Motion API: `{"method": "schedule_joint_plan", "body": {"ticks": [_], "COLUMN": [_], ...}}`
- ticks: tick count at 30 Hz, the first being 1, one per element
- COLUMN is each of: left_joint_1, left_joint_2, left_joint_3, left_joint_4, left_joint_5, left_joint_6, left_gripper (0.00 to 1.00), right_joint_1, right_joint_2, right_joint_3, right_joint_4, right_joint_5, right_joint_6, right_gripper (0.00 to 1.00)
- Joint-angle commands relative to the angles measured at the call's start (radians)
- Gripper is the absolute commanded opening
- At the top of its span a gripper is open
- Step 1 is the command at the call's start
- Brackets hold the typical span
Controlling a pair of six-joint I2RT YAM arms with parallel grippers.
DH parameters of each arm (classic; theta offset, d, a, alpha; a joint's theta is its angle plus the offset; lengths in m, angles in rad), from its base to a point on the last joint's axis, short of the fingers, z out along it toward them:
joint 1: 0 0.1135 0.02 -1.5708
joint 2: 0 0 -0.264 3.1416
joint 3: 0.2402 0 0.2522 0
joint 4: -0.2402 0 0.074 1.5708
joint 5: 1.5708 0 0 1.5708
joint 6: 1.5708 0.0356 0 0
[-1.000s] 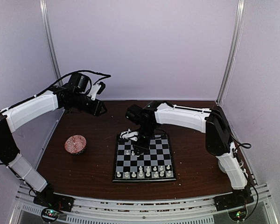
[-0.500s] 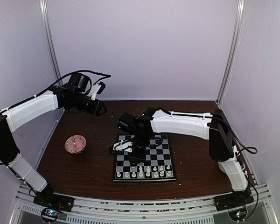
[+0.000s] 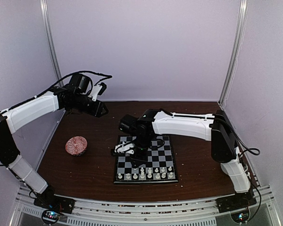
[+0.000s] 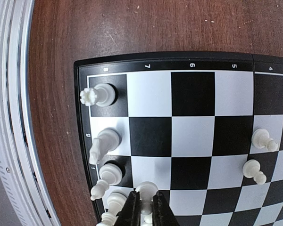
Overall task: Set up the chess pieces on the board
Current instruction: Place the pawn at c2.
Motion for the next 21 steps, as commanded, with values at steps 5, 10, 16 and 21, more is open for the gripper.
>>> {"method": "schedule_joint_plan", "body": {"ticks": [5,10,16,21], "left_joint_1": [-0.001,-0.002,-0.001,-0.001], "left_joint_2": [-0.026,-0.026,-0.024,-0.024], "left_joint_3": [0.015,0.015,0.015,0.015], "left_joint_4": [0.015,0.014,0.012,0.012], "left_joint_5": [0.012,0.013,0.013,0.009], "left_joint_6": [0.014,0.013,0.014,0.015], "left_gripper": [0.4,0.4,0.4,0.4], "right_joint_1": [0.004,0.005,0.004,0.003], "right_joint_2": [0.022,0.031,0.044,0.02], "right_joint_3": [-0.012,-0.013,-0.014,-0.011], "right_joint_4": [0.0,0.005,0.009,0.012], "right_joint_5": [0.008,0.009,0.022,0.044], "right_joint_6": [-0.008,-0.008,-0.008,-0.008], "right_gripper": [0.11,0.12,0.14,0.2]}}
